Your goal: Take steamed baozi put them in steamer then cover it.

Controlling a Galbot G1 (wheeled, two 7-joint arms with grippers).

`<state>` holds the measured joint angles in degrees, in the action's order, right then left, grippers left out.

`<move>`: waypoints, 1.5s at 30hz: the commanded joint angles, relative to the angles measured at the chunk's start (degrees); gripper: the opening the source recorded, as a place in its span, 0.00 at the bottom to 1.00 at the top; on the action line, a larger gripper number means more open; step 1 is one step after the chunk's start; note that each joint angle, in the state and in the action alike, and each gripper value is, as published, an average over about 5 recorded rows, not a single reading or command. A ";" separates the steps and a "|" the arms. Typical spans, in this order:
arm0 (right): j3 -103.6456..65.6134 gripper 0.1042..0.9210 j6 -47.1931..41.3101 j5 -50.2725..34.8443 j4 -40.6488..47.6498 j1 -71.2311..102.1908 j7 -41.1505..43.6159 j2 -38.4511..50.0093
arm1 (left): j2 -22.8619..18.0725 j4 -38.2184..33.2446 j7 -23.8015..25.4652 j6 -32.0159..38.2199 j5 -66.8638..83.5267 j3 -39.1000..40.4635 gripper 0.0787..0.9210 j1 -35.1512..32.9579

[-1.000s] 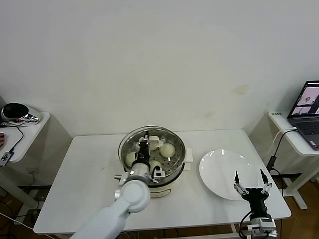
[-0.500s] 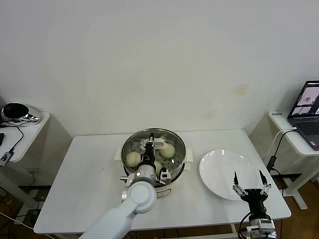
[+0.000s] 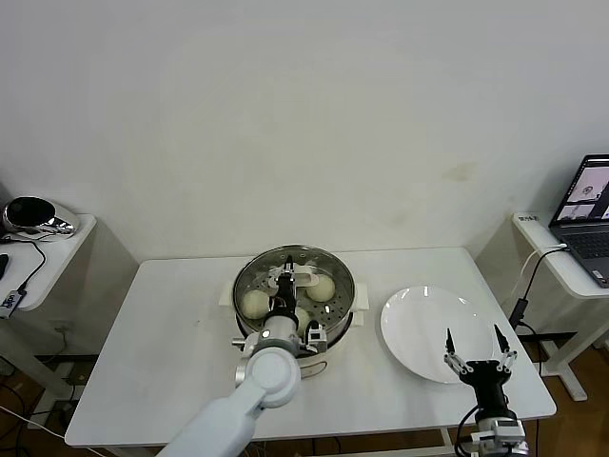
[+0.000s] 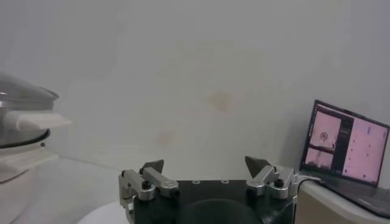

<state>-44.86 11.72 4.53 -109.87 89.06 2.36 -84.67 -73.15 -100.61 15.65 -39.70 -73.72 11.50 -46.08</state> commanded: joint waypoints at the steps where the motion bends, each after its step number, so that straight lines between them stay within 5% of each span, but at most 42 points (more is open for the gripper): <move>1: 0.15 0.88 -0.08 -0.03 -0.01 -0.01 0.01 0.00 | -0.20 -1.23 -0.80 0.18 0.90 -0.44 0.09 -0.77; 14: 0.19 0.88 -0.07 -0.05 -1.30 1.33 -0.06 0.51 | 6.47 -19.10 -8.20 2.96 15.50 -6.21 0.49 -15.24; 20: 0.81 0.88 -0.16 0.09 -2.14 1.90 -0.13 0.54 | 8.11 -29.84 -15.43 14.85 29.92 -15.01 0.69 -27.39; 25: 1.97 0.88 -0.14 -0.32 -2.60 2.67 -0.07 0.68 | 7.36 -31.11 -23.42 35.06 60.73 -29.50 0.85 -42.41; 28: 2.62 0.88 0.23 -0.95 -2.81 3.53 -0.05 1.41 | 5.70 -29.29 -26.19 43.46 74.23 -38.12 0.88 -49.93; 35: 4.75 0.88 -0.36 -5.41 -4.54 7.10 0.99 4.58 | 3.65 -26.31 -30.54 45.88 88.32 -43.98 0.88 -60.00; 45: 6.09 0.88 -0.45 -8.24 -6.92 11.20 1.92 6.03 | 0.24 -18.50 -29.89 50.51 88.91 -45.08 0.88 -62.45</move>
<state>-40.11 11.50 -0.60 -114.98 96.62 3.78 -80.49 -70.14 -123.86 -11.75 1.02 0.65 -26.55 -98.56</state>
